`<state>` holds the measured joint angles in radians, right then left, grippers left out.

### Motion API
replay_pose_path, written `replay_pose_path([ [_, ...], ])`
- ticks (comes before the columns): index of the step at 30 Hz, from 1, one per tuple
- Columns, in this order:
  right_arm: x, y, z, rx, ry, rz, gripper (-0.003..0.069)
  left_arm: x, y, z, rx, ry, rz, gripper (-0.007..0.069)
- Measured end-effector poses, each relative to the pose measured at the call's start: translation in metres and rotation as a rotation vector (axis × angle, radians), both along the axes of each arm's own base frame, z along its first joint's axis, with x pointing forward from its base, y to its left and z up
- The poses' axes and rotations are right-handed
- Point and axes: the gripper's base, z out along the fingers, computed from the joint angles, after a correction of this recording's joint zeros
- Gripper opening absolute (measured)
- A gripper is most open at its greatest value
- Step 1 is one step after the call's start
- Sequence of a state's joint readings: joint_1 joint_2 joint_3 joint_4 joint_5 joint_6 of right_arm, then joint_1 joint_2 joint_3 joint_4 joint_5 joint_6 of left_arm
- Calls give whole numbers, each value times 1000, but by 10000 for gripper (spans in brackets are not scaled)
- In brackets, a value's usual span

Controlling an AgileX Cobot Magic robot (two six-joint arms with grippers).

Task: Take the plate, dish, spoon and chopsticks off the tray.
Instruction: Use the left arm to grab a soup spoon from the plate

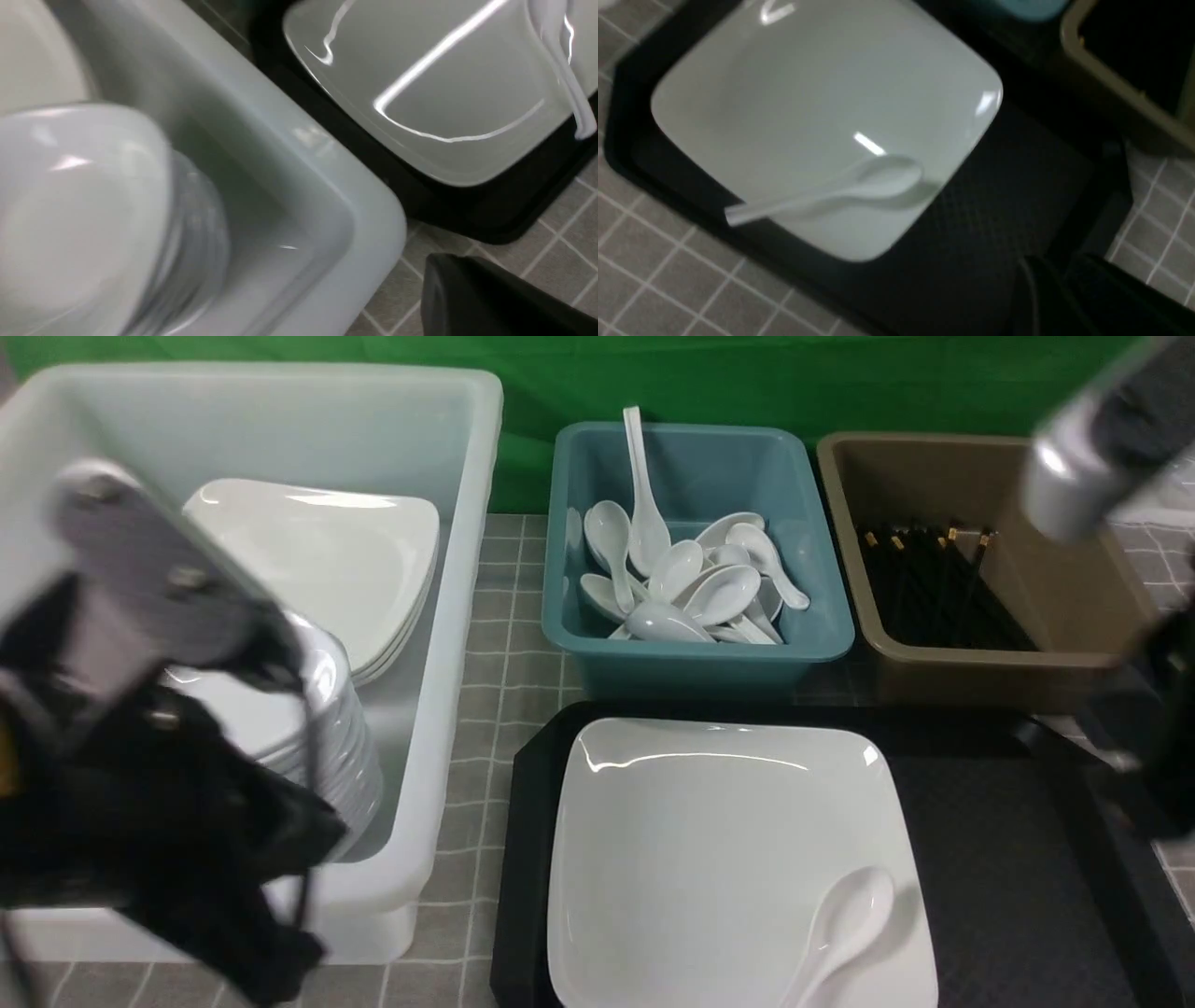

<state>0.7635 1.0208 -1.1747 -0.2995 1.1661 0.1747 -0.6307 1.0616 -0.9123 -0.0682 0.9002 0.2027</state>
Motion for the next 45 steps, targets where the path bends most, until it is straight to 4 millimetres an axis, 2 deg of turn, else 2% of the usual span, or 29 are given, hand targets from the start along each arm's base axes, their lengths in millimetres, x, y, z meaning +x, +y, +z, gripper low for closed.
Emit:
replay_pose_path([
  [4, -33, -33, -23, 43, 2, -61, 136, 26, -47, -36, -39, 138, -30, 20],
  [7, -57, -55, -35, 91, -26, -81, 144, 29, -92, -53, -30, 169, -116, 20],
  [8, -67, -64, -35, 123, -54, -82, 144, 30, -113, -59, -21, 180, -136, 20],
  [9, -68, -66, -35, 129, -59, -82, 144, 27, -117, -62, -15, 189, -145, 20],
  [12, -91, -87, -32, 217, -141, -82, 146, 28, -166, -75, 27, 220, -167, 26],
  [14, -100, -95, -30, 253, -176, -80, 150, 36, -186, -87, 69, 243, -165, 48],
  [15, -100, -96, -30, 256, -179, -80, 150, 37, -187, -88, 71, 247, -161, 52],
  [16, -105, -100, -30, 276, -196, -79, 154, 43, -198, -96, 95, 263, -162, 92],
  [18, -108, -102, -30, 291, -203, -78, 158, 49, -206, -105, 111, 276, -156, 140],
  [20, -110, -103, -30, 301, -206, -76, 162, 55, -215, -117, 131, 292, -154, 222],
  [26, -110, -103, -30, 303, -204, -75, 163, 60, -223, -135, 159, 312, -153, 398],
  [28, -110, -103, -30, 303, -203, -75, 165, 62, -225, -141, 167, 296, -162, 434],
  [31, -110, -103, -30, 303, -203, -75, 167, 65, -225, -146, 182, 272, -171, 434],
  [32, -110, -103, -30, 303, -203, -75, 169, 67, -225, -148, 188, 259, -176, 424],
  [35, -110, -103, -30, 301, -204, -72, 178, 70, -227, -150, 197, 219, -202, 309],
  [36, -110, -103, -30, 299, -205, -69, 181, 70, -227, -150, 193, 213, -207, 248],
  [41, -110, -103, -30, 286, -210, -54, 188, 71, -229, -147, 175, 200, -210, 44],
  [45, -110, -103, -30, 285, -210, -53, 201, 71, -227, -148, 209, 188, -228, 19],
])
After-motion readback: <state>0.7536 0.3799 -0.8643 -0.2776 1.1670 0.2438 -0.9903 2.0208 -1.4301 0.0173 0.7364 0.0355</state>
